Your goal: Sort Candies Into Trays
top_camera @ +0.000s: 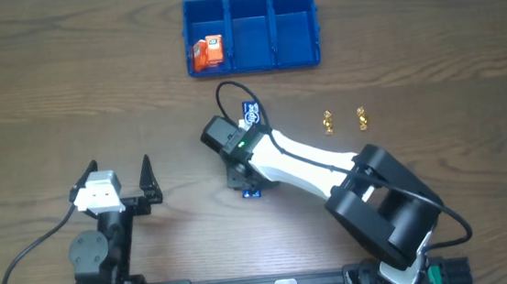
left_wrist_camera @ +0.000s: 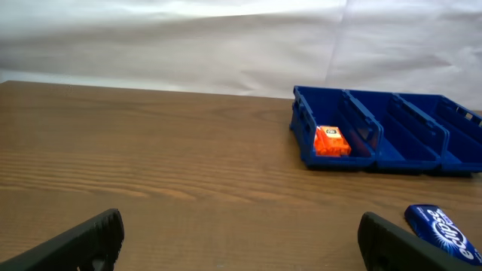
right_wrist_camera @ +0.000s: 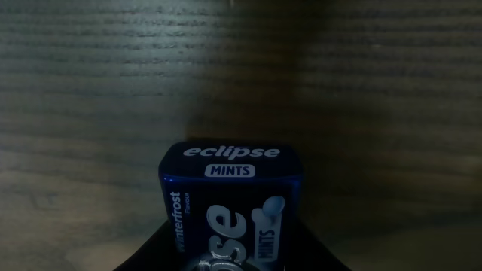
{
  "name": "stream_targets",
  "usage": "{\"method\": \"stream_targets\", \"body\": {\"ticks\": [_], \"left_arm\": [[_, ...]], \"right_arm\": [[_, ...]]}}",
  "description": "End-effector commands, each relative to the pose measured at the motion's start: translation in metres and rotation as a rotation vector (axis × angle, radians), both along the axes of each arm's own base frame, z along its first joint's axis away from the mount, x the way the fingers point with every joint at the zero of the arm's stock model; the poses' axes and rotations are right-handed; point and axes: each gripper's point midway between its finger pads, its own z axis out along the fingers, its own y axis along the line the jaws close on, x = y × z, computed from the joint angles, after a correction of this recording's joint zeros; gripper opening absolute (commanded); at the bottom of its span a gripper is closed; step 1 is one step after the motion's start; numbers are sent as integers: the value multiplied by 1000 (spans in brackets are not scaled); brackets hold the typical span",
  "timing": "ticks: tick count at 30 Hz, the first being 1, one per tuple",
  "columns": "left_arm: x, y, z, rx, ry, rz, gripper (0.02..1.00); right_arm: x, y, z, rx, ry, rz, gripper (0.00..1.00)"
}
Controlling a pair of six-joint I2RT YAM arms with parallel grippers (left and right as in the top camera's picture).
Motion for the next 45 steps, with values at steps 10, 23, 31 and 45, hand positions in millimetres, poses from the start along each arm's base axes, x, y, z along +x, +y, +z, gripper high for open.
{"method": "stream_targets", "body": {"ticks": [10,23,31,45], "left_arm": [[-1,1,-17,18,51,4,996],[-1,1,-17,18,51,4,998],[-1,1,-17,18,51,4,998],[-1,1,-17,18,51,4,998]], "right_arm": [[114,-45,188,-128,-415,10,200],[289,-65,202,-88,-583,34,202],[317,-40,136,-15,-538,68,202],[312,-27,126,-14,-526,93,533]]}}
